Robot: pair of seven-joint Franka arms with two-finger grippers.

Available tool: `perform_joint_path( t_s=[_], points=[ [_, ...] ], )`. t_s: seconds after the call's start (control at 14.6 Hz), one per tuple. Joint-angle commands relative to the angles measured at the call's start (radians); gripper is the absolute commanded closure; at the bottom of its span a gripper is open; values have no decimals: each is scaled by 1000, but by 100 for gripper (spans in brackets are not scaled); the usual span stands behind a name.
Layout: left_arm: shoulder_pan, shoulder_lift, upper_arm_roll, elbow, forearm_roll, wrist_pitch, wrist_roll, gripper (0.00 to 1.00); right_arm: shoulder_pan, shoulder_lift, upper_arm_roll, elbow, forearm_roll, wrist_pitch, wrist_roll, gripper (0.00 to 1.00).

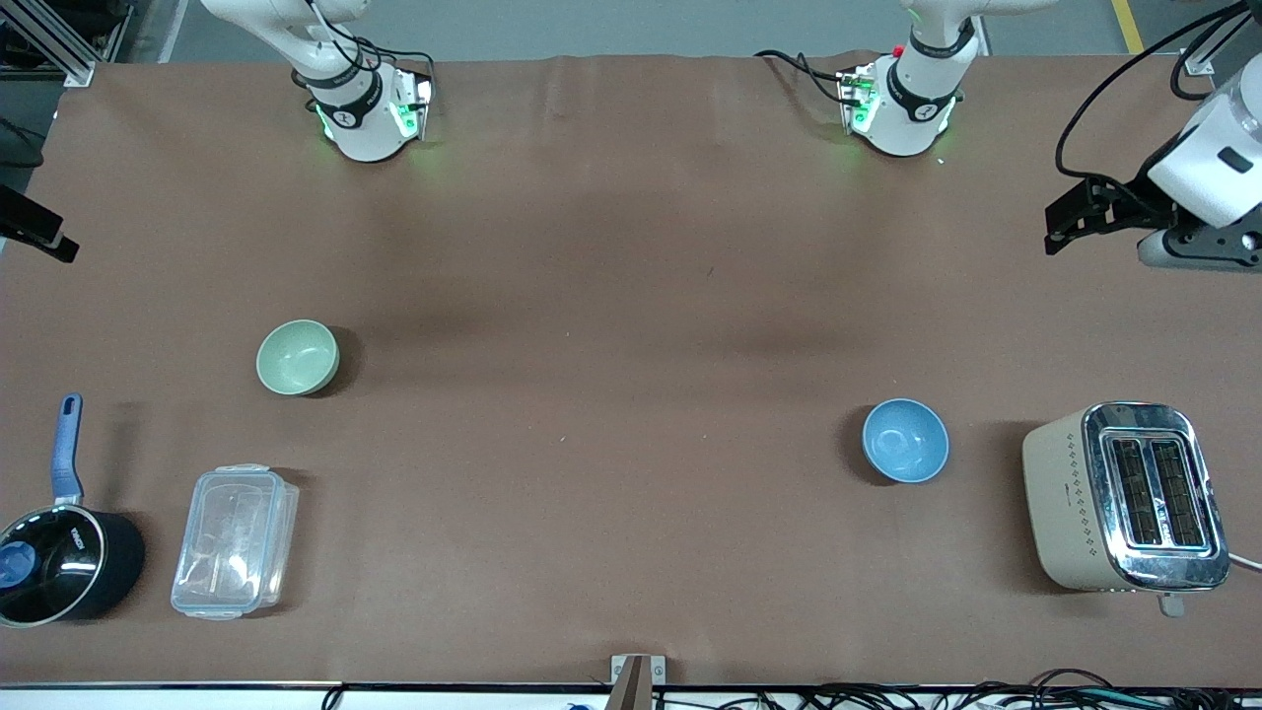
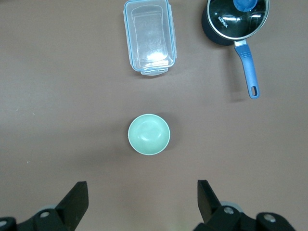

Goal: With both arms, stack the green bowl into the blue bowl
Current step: 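Reach the right gripper toward the green bowl while the left gripper reaches the blue bowl, then grasp the green bowl with the right gripper while the left gripper grasps the blue bowl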

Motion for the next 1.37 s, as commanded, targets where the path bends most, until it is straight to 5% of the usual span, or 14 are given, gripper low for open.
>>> perform_joint_path(
  t_s=[0.0, 0.27, 0.82, 1.3],
  points=[
    [-3, 135, 7, 39, 2, 91, 4, 0, -14, 3, 18, 5, 2, -20, 9, 0],
    [-9, 312, 5, 11, 74, 303, -5, 0, -11, -2, 18, -199, -7, 45, 0, 0],
    [2, 568, 2, -87, 65, 669, -54, 2, -11, -11, 13, -799, -24, 712, -9, 0],
    [3, 657, 4, -78, 70, 683, -56, 66, -29, 132, 12, -918, -24, 995, -52, 0]
  ],
)
